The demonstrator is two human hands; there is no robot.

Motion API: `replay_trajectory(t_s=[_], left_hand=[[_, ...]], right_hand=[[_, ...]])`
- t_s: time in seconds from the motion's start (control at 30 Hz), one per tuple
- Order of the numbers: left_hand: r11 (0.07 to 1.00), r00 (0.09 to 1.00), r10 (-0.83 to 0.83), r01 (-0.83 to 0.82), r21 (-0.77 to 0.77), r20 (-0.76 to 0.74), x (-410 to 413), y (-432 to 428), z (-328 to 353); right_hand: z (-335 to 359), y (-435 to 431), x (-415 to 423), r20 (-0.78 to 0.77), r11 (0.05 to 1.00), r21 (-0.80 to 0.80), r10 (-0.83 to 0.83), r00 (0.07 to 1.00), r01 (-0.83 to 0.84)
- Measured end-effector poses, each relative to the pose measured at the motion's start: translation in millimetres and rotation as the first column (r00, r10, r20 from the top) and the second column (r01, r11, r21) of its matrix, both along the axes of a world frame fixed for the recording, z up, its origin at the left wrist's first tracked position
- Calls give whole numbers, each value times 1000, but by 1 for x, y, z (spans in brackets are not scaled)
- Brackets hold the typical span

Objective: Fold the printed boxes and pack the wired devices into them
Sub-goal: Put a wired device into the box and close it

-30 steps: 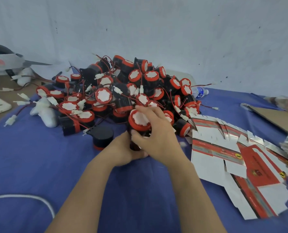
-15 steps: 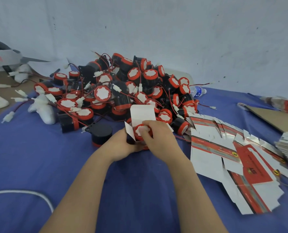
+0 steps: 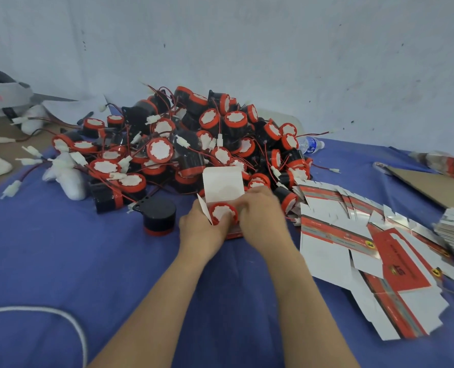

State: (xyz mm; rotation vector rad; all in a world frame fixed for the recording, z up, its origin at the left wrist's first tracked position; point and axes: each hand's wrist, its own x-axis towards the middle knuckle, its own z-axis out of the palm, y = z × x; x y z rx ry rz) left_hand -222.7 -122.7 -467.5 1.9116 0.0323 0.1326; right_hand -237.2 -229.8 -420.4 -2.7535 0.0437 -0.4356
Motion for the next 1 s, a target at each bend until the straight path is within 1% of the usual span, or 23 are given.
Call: replay_trajectory(t_s=[0.07, 0.1, 0.17, 0.2, 0.23, 0.27, 0.33, 0.37, 0.4, 0.43, 0.47, 0.5, 0.53, 0.6, 0.63, 0.67, 0.7, 0.77, 0.83, 0.87, 0.93, 0.97, 1.0], left_hand=[[1000, 1000, 4, -3, 19, -10, 0, 0, 0], [1000, 1000, 2, -2, 29, -18, 0, 0, 0], [999, 1000, 1, 0, 45, -26, 2, 0, 0], [999, 1000, 3, -1, 50, -28, 2, -1, 0], [999, 1000, 7, -6, 54, -30, 2, -1, 1], [998, 999, 12, -10, 60, -30, 2, -2, 2], [997, 999, 20, -19, 71, -26, 1, -2, 3], [997, 999, 20, -18, 78, -25, 2, -1, 3], [997, 999, 14, -11, 81, -31, 1, -1, 4], [997, 999, 3, 0, 72, -38, 1, 0, 4], [998, 999, -6, 9, 57, -42, 1, 0, 4], [999, 999, -12, 14, 49, -43, 1, 1, 4], [998, 999, -14, 16, 55, -39, 1, 1, 4], [997, 1000, -6, 8, 78, -26, 1, 0, 4], [996, 1000, -1, 2, 89, -18, 1, 0, 4], [995, 1000, 0, 1, 98, -10, 1, -1, 4], [994, 1000, 1, 0, 107, -5, 1, -1, 3], [993, 1000, 1, -1, 116, 0, 0, -1, 3], [991, 1000, 0, -1, 132, 11, 0, -1, 4], [989, 1000, 1, -3, 148, 16, 0, -1, 4], [982, 1000, 3, -9, 187, 30, -1, -2, 5], [980, 999, 3, -10, 201, 36, -1, -3, 5], [977, 999, 3, -11, 211, 39, -1, -3, 5]], right_hand=[[11, -19, -4, 111, 984, 113, -153, 982, 141], [15, -30, -6, 76, 974, 109, -207, 975, 199], [20, -43, -12, -127, 971, 57, -225, 966, 233], [20, -46, -15, -214, 975, 51, -199, 956, 214], [20, -47, -18, -253, 981, 72, -156, 955, 179], [21, -46, -20, -239, 984, 125, -96, 966, 128], [23, -37, -20, -131, 955, 295, 70, 989, -28], [24, -30, -18, -95, 911, 400, 156, 983, -106], [24, -22, -16, -75, 830, 533, 239, 968, -164], [22, -15, -13, -64, 724, 666, 299, 952, -183], [20, -10, -11, -56, 639, 748, 332, 942, -181], [17, -8, -9, -37, 620, 762, 331, 943, -188], [14, -8, -8, -8, 679, 706, 292, 956, -201], [9, -14, -3, 96, 860, 472, 168, 981, -193], [7, -17, -1, 146, 913, 373, 116, 982, -163], [6, -19, 0, 183, 934, 330, 76, 980, -134], [5, -21, 2, 201, 937, 332, 45, 978, -112], [1, -22, 5, 192, 911, 404, -3, 981, -76], [-2, -20, 6, 123, 818, 575, -53, 991, -28], [-3, -18, 6, 68, 732, 681, -64, 996, 1], [-5, -15, 9, -10, 492, 870, -29, 1000, 23], [-7, -15, 10, -4, 388, 922, -16, 1000, 10], [-7, -15, 11, 16, 311, 950, -13, 1000, -11]])
